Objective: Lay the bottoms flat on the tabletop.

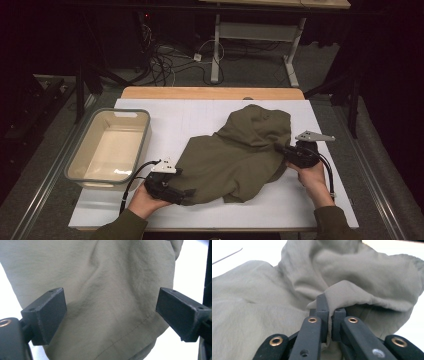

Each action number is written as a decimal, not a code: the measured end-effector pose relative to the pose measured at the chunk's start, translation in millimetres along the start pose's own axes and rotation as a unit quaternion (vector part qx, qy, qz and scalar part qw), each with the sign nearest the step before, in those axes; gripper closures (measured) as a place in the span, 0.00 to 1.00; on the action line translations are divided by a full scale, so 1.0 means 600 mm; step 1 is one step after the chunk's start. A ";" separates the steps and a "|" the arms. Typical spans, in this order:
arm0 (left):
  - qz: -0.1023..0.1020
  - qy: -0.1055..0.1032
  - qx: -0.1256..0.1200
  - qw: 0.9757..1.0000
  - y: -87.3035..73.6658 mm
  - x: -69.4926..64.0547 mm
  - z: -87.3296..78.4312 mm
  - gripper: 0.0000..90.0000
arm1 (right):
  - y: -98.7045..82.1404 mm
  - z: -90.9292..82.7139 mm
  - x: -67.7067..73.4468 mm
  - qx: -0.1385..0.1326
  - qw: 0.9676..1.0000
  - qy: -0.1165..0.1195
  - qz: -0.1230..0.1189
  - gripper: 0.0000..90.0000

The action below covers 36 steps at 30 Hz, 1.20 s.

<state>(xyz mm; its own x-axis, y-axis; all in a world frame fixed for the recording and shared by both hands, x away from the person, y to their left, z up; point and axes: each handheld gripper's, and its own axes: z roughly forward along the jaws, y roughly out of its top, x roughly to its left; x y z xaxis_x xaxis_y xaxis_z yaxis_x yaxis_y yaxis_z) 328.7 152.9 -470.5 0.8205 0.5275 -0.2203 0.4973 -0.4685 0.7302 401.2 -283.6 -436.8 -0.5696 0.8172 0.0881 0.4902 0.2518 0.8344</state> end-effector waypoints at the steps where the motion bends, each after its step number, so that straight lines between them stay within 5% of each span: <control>1: 0.000 0.000 0.000 1.000 0.000 0.000 0.000 0.10 | 0.007 0.002 0.003 -0.004 1.000 -0.001 -0.003 0.99; 22: 0.000 0.001 -0.003 1.000 -0.001 -0.001 -0.002 0.10 | 0.074 0.029 0.048 -0.034 0.998 0.023 -0.038 0.99; 36: 0.000 0.001 -0.002 1.000 -0.001 0.000 -0.002 0.10 | 0.111 0.036 0.098 -0.056 0.994 0.061 -0.067 0.99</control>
<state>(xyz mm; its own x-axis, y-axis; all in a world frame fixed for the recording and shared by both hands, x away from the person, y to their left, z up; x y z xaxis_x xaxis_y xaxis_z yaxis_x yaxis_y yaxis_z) 327.7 154.2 -470.0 0.8196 0.5291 -0.2197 0.4968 -0.4654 0.7326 414.6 -207.3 -388.0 -0.7035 0.7100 0.0309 0.3311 0.2890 0.8982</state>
